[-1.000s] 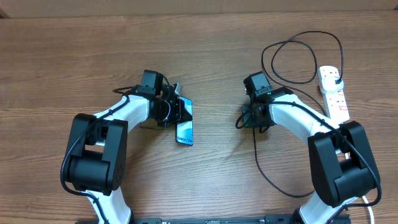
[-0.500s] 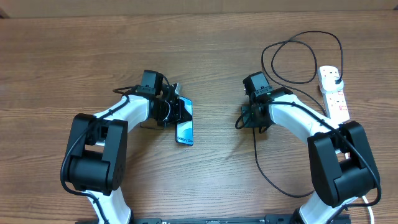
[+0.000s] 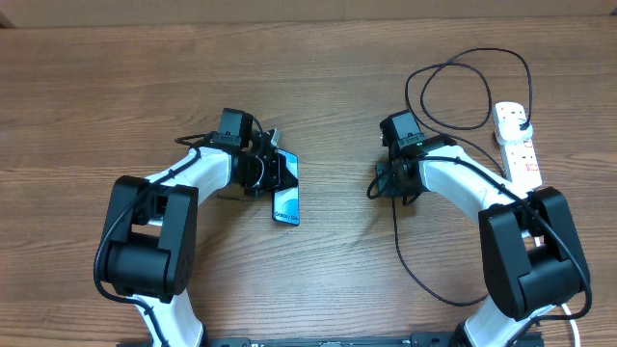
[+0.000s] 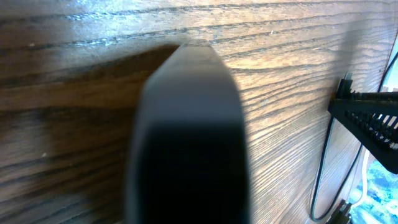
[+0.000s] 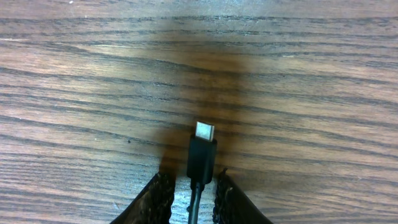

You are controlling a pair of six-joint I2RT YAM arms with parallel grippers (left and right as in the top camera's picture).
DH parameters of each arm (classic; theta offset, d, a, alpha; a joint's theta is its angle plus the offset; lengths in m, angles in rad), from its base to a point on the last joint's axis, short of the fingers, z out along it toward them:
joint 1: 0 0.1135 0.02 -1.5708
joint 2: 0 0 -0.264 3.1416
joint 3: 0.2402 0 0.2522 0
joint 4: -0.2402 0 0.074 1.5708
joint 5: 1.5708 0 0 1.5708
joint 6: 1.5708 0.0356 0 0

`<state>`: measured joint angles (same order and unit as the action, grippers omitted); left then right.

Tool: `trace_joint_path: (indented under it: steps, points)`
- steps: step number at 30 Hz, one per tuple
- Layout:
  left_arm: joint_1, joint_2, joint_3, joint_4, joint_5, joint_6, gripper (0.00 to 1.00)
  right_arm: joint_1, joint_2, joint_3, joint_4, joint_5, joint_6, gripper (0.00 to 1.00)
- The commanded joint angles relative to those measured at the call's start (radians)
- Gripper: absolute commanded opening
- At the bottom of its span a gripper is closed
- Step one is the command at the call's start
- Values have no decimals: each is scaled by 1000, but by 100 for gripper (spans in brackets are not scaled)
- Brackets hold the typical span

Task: Plug charger to phone and switch on socket
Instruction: 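Lift the USB-C plug with the right gripper and raise the phone with the left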

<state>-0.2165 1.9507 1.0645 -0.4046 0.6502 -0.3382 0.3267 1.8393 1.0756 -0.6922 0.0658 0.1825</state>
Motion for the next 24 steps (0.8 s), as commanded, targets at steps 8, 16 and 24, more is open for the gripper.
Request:
trace_joint_path:
  steps: [8, 16, 24]
  points:
    - [-7, -9, -16, -2, -36, 24, 4, -15, 11, -26, -8, 7, -15, 16]
    - [4, -9, -15, -39, 2, -95, 4, -15, 11, -26, 6, -47, -12, 4]
    - [80, -31, -15, 230, 403, -46, 4, -36, 6, -23, 34, -165, -39, 4]
